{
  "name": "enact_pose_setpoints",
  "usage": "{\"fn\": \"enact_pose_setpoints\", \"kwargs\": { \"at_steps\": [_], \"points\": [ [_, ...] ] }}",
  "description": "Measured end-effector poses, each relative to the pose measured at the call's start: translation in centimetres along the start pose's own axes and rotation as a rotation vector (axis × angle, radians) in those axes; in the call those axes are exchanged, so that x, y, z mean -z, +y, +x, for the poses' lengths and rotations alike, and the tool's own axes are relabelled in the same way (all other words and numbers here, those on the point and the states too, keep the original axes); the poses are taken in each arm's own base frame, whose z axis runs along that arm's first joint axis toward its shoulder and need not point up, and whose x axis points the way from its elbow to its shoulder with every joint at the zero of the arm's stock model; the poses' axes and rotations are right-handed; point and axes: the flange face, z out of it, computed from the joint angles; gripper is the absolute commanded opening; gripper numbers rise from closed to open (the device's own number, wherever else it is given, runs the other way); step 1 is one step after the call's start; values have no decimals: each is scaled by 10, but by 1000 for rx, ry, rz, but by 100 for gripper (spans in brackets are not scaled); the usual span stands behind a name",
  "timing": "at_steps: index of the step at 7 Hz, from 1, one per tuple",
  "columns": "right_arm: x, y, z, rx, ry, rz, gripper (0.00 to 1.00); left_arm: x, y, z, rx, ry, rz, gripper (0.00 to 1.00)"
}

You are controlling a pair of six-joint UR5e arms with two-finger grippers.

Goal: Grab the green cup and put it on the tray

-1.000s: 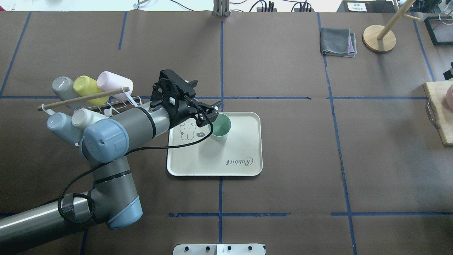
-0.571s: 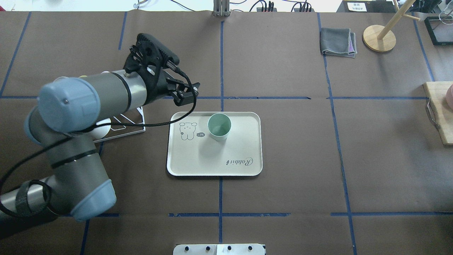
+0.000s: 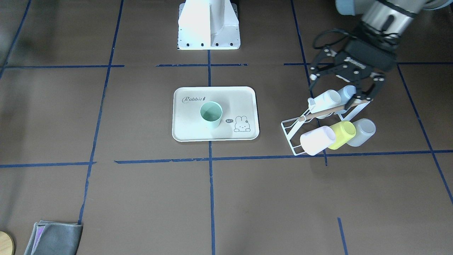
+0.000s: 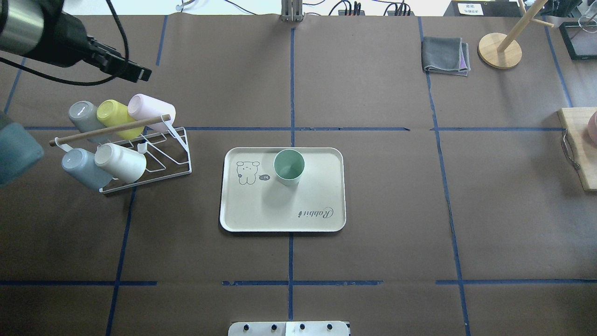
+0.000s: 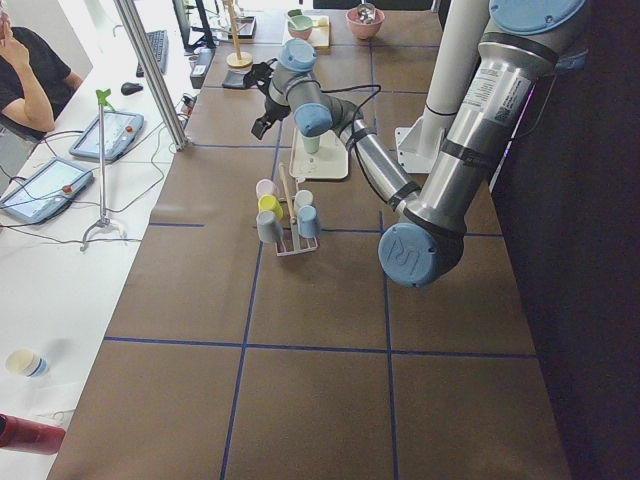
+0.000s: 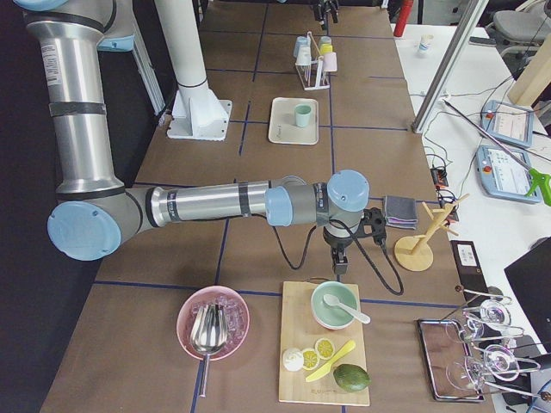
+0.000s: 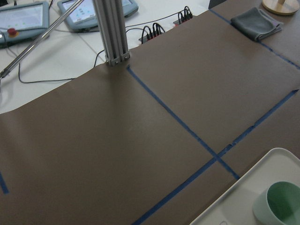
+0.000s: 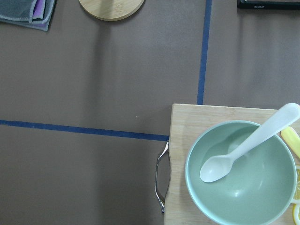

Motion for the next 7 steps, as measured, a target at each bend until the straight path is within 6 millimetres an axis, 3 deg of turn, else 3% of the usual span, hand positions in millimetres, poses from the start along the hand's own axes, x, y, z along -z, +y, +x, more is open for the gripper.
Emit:
{"fn": "enact_pose_setpoints", "kwargs": {
  "at_steps": [2, 4, 7],
  "points": [
    [-8, 21, 13, -8, -1, -18, 100, 36, 13, -86, 17, -32, -127, 100],
    [-11, 32, 19, -16, 1, -23, 100, 50, 38, -158, 42, -85, -237, 100],
    [-8, 27, 15, -7, 9, -12, 100, 64, 121, -293, 204, -86, -326, 100]
  ]
}}
